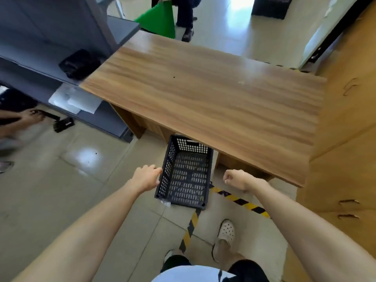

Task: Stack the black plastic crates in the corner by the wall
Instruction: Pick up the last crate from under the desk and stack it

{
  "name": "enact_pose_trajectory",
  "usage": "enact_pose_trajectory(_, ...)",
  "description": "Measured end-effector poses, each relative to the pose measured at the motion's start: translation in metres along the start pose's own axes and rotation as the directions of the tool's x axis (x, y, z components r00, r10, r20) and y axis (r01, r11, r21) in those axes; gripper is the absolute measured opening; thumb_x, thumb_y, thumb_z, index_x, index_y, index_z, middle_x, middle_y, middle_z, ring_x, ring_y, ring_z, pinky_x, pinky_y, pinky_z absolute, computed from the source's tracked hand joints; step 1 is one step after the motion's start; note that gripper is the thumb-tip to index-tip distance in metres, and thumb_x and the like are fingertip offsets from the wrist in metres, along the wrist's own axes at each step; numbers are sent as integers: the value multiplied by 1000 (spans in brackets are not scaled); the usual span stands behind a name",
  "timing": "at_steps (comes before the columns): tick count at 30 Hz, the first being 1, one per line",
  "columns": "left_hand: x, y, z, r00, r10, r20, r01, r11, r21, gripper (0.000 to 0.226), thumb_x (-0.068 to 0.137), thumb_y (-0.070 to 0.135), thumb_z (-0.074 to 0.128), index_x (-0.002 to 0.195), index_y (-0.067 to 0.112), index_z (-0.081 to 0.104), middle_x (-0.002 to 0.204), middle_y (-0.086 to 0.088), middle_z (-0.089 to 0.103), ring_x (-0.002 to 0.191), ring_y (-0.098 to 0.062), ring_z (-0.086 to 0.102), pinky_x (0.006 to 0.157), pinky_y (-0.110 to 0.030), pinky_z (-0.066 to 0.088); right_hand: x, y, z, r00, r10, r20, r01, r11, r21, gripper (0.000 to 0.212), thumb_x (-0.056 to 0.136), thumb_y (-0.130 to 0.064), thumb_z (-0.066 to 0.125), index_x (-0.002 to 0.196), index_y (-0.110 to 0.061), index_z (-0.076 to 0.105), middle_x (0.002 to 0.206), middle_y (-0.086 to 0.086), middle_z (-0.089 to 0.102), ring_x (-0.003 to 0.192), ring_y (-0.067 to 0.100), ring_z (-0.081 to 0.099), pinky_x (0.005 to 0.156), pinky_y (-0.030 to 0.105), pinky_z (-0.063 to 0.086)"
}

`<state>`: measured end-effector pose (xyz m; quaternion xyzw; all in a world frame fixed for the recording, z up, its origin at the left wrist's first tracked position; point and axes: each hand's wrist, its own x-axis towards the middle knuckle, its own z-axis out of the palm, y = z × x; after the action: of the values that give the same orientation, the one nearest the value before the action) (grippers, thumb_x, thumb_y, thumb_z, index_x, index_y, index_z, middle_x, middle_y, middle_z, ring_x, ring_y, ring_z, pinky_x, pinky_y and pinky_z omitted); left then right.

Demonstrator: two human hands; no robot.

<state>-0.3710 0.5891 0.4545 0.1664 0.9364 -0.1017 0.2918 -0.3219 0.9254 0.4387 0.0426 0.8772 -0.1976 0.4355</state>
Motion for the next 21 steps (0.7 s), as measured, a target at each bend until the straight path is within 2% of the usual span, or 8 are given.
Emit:
enact_pose_trajectory(3, 11, 14, -5, 999, -26, 24, 27, 998, -54, 46, 91, 36, 52, 137, 31, 46, 135, -3, 53, 120, -28, 53, 94, -42, 46, 19, 1, -5, 996, -20, 87, 25, 998, -51, 23, 98, -25, 43, 116, -21, 57, 113, 1, 59, 103, 22, 57, 90, 35, 50)
enact_pose_trajectory(6, 25, 11, -4, 997, -68, 25, 71, 990, -120, 47, 91, 35, 52, 137, 29, 46, 134, -5, 53, 120, -29, 54, 93, -42, 45, 44, -2, -1, 992, -14, 129, 27, 995, -94, 21, 96, -25, 44, 112, -21, 58, 115, 3, 62, 103, 23, 59, 93, 39, 51)
enact_pose_trajectory(8, 39, 3, 5, 995, -98, 28, 101, 987, -125, 46, 91, 33, 51, 137, 26, 47, 134, -5, 54, 119, -29, 54, 93, -42, 46, 67, -7, 3, 995, -17, 102, 24, 997, -68, 20, 96, -25, 44, 109, -22, 59, 111, 3, 63, 98, 23, 60, 87, 37, 52)
enact_pose_trajectory(11, 70, -12, 29, 992, -117, 43, 122, 983, -137, 47, 91, 30, 50, 137, 22, 47, 134, -6, 54, 119, -29, 54, 93, -42, 46, 100, -15, 16, 1000, -20, -19, 21, 998, 56, 19, 98, -29, 43, 107, -23, 59, 98, -2, 61, 90, 20, 60, 73, 31, 48)
enact_pose_trajectory(13, 94, -22, 50, 990, -130, 58, 138, 978, -156, 48, 91, 30, 50, 139, 22, 46, 136, -7, 54, 120, -30, 53, 94, -43, 45, 127, -12, 30, 999, 16, -50, -8, 988, 154, 19, 99, -29, 44, 104, -22, 60, 97, 0, 61, 92, 21, 60, 74, 30, 45)
enact_pose_trajectory(17, 148, -37, 104, 978, -168, 123, 192, 957, -219, 50, 91, 35, 53, 138, 20, 44, 133, -7, 54, 119, -32, 53, 95, -45, 45, 191, 7, 65, 996, 90, -13, -85, 976, 200, 22, 97, -22, 45, 80, -18, 58, 92, 8, 64, 88, 26, 62, 78, 33, 47)
enact_pose_trajectory(19, 174, -42, 132, 967, -197, 160, 240, 916, -321, 51, 93, 39, 54, 139, 20, 42, 135, -7, 53, 120, -31, 52, 97, -45, 44, 224, 17, 79, 991, 130, -8, -126, 972, 199, 26, 96, -18, 45, 79, -10, 62, 86, 9, 63, 87, 27, 62, 70, 30, 44)
enact_pose_trajectory(21, 199, -46, 162, 955, -234, 183, 294, 833, -468, 53, 93, 40, 56, 140, 20, 41, 136, -8, 53, 121, -30, 53, 98, -46, 46, 258, 27, 92, 987, 160, 12, -159, 970, 186, 29, 93, -15, 45, 66, -14, 56, 73, 6, 55, 83, 30, 61, 59, 28, 36)
